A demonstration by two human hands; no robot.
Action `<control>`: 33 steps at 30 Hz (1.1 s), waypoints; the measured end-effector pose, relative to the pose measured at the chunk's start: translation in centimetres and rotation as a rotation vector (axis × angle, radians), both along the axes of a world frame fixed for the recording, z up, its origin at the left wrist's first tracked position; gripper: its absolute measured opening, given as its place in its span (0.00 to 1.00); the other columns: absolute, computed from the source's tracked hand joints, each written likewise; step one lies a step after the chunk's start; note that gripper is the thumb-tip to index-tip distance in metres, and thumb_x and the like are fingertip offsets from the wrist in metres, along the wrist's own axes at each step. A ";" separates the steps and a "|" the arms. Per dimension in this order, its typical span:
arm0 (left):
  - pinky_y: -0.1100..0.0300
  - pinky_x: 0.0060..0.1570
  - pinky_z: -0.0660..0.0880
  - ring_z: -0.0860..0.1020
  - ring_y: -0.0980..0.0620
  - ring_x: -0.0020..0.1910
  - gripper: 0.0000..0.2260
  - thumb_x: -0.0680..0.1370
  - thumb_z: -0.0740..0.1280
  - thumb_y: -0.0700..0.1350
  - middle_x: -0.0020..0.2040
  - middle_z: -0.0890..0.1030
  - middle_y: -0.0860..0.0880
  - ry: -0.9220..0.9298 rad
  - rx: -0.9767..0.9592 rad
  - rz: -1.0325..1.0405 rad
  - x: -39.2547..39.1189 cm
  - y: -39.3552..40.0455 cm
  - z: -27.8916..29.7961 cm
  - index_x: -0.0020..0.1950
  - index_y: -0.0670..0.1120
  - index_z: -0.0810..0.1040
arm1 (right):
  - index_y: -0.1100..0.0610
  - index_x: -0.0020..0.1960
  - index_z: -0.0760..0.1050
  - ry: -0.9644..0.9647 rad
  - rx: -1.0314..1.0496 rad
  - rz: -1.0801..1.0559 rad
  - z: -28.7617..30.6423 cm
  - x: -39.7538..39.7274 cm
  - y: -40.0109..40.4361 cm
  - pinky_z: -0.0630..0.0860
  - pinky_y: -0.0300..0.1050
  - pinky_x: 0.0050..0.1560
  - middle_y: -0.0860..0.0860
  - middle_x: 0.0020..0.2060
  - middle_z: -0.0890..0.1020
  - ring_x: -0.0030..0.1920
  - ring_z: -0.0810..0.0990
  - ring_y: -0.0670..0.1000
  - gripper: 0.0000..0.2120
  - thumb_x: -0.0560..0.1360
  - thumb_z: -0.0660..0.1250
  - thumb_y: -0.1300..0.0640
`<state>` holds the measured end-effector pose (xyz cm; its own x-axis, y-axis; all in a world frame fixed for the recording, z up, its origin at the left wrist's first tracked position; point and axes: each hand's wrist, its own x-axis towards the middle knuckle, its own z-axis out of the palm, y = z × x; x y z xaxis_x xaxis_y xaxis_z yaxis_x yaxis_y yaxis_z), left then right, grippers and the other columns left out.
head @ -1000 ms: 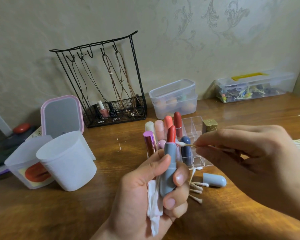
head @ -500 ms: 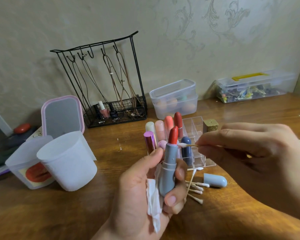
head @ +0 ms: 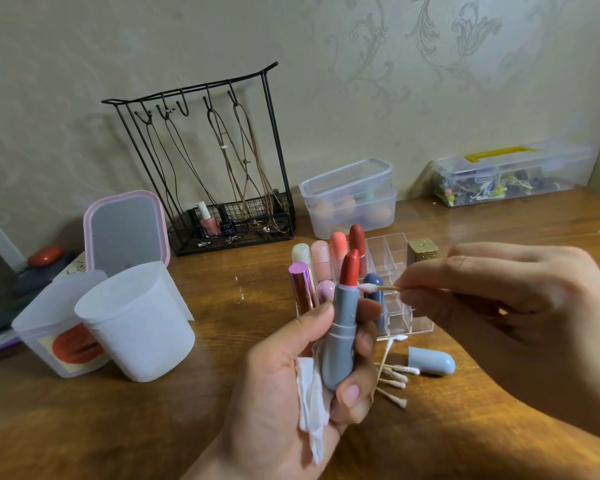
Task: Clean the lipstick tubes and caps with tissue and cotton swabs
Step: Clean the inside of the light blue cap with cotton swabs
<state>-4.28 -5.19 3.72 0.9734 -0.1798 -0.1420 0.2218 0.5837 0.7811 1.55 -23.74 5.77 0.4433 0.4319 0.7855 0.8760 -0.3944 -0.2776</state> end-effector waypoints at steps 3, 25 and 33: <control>0.60 0.31 0.52 0.68 0.54 0.25 0.14 0.65 0.67 0.50 0.33 0.76 0.46 -0.001 -0.008 0.001 0.0 -0.1 0.1 0.41 0.41 0.85 | 0.50 0.45 0.84 0.011 -0.006 0.010 0.1 -0.1 0.0 0.70 0.34 0.31 0.38 0.36 0.78 0.32 0.73 0.38 0.03 0.74 0.71 0.54; 0.64 0.24 0.58 0.69 0.57 0.25 0.14 0.54 0.76 0.43 0.33 0.77 0.49 -0.184 0.211 0.334 0.2 -0.6 0.3 0.38 0.52 0.83 | 0.51 0.42 0.85 0.016 -0.004 -0.036 0.0 -1.0 0.3 0.73 0.41 0.25 0.44 0.30 0.81 0.25 0.75 0.44 0.08 0.74 0.68 0.50; 0.65 0.20 0.60 0.68 0.56 0.24 0.16 0.55 0.77 0.37 0.32 0.76 0.48 -0.199 0.249 0.346 0.4 -0.6 -0.1 0.38 0.51 0.83 | 0.51 0.42 0.85 -0.008 0.002 -0.026 0.0 -0.9 0.4 0.75 0.43 0.25 0.44 0.31 0.82 0.25 0.77 0.46 0.08 0.74 0.68 0.50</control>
